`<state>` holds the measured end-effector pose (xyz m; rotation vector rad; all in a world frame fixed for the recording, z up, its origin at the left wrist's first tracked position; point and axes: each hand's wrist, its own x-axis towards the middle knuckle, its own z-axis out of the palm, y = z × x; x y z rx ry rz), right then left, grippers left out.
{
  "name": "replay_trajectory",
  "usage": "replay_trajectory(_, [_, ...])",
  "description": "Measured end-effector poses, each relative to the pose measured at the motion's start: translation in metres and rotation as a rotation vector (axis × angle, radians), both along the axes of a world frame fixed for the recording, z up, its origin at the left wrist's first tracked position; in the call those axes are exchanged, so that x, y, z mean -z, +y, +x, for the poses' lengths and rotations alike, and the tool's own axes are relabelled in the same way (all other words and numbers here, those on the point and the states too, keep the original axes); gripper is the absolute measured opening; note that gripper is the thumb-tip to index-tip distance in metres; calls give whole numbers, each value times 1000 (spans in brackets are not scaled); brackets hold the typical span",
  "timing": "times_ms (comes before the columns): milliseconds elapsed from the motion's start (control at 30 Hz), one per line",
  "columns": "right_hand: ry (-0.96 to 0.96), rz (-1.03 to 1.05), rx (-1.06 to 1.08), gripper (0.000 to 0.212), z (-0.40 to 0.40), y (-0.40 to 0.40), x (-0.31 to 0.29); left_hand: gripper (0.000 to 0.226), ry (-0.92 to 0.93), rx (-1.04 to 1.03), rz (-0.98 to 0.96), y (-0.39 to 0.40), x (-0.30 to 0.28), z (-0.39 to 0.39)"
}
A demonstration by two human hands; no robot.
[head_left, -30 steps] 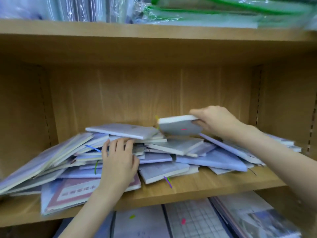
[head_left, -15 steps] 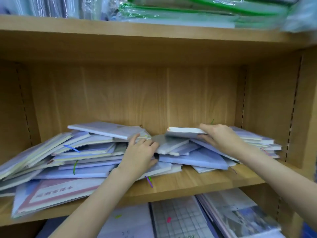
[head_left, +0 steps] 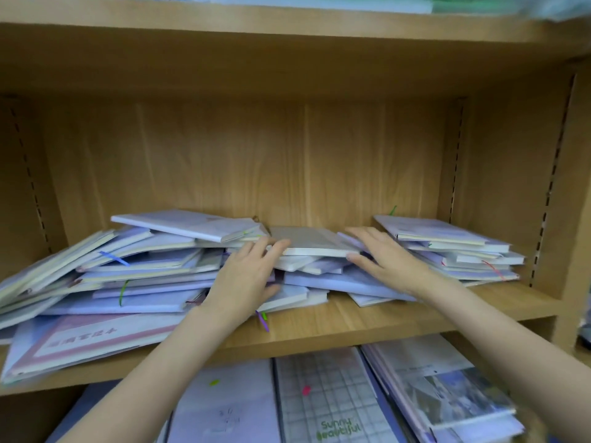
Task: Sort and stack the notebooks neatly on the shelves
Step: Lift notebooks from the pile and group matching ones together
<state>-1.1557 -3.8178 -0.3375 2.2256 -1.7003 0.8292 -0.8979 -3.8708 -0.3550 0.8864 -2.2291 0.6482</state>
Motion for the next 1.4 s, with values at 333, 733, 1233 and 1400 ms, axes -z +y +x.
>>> replay_trajectory(333, [69, -213, 30, 73, 9, 28, 24, 102, 15, -72, -71, 35, 20, 40])
replay_trajectory(733, [270, -424, -291, 35, 152, -7, 15, 78, 270, -269, 89, 50, 31, 133])
replay_trajectory(1233, [503, -144, 114, 24, 187, -27, -29, 93, -28, -372, 398, 44, -7, 174])
replay_trajectory(1400, [552, -196, 80, 34, 198, -4, -63, 91, 43, -374, 436, 44, -16, 171])
